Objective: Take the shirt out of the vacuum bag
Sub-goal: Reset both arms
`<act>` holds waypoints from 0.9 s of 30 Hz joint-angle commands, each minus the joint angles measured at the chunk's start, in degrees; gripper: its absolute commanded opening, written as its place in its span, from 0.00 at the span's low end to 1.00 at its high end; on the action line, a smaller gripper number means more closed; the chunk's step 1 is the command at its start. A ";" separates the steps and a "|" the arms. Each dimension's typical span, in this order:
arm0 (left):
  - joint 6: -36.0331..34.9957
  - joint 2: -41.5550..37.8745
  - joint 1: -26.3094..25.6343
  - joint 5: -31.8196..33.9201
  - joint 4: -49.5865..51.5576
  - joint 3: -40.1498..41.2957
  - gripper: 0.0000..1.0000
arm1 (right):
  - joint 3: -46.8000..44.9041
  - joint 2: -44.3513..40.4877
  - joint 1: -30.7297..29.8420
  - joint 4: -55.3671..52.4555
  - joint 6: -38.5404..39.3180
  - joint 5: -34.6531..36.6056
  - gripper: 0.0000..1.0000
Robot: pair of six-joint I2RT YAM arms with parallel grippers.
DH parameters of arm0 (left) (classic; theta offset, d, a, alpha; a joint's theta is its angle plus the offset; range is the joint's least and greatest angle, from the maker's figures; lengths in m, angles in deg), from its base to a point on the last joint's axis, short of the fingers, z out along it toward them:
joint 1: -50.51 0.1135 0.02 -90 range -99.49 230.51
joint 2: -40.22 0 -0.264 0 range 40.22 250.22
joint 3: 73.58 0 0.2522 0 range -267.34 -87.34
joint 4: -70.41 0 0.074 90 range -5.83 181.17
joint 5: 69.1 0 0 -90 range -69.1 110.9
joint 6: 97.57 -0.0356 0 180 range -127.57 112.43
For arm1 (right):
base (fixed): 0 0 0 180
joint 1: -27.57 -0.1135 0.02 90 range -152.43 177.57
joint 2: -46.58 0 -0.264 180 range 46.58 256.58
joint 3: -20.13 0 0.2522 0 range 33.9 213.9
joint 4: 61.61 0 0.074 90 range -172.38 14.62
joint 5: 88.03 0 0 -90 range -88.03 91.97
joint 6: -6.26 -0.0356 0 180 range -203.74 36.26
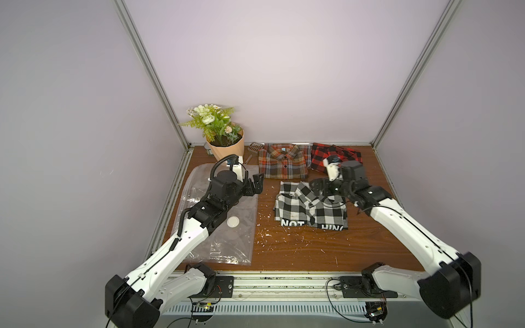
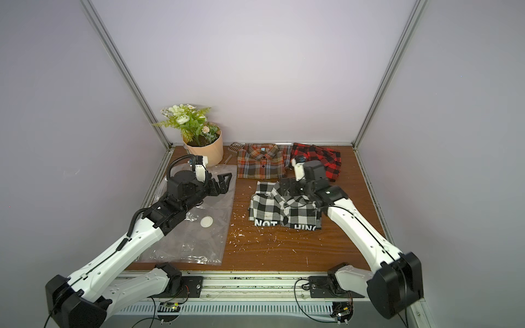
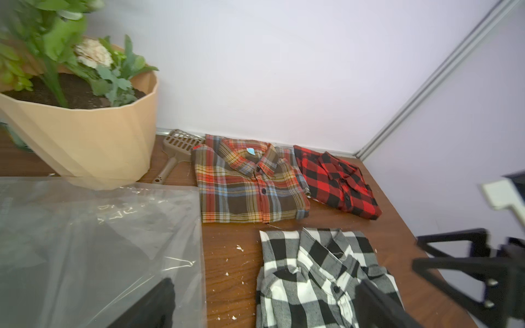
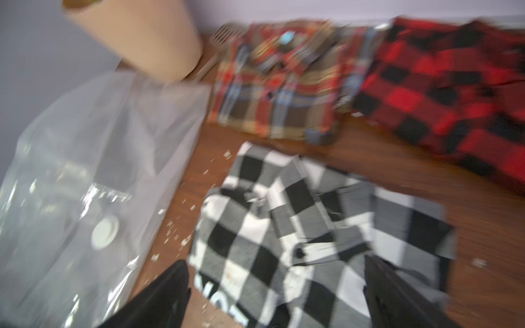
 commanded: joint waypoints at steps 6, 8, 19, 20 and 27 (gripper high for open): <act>-6.63 -3.45 6.44 17.46 -13.95 11.96 1.00 | -15.28 -7.14 27.10 8.50 -1.54 3.94 0.99; -9.19 -3.30 6.98 22.55 -17.59 15.05 1.00 | -19.00 -6.88 32.33 12.28 -1.60 6.61 0.99; -25.93 2.81 11.77 28.68 -63.91 41.62 1.00 | -41.64 -2.08 34.92 53.41 3.25 6.51 0.99; -26.76 5.09 12.38 28.25 -66.23 42.07 1.00 | -42.54 -0.98 34.82 55.71 2.94 7.18 0.99; -31.47 21.14 14.34 30.10 -85.11 44.56 1.00 | -48.90 5.58 30.37 79.46 2.28 8.42 0.99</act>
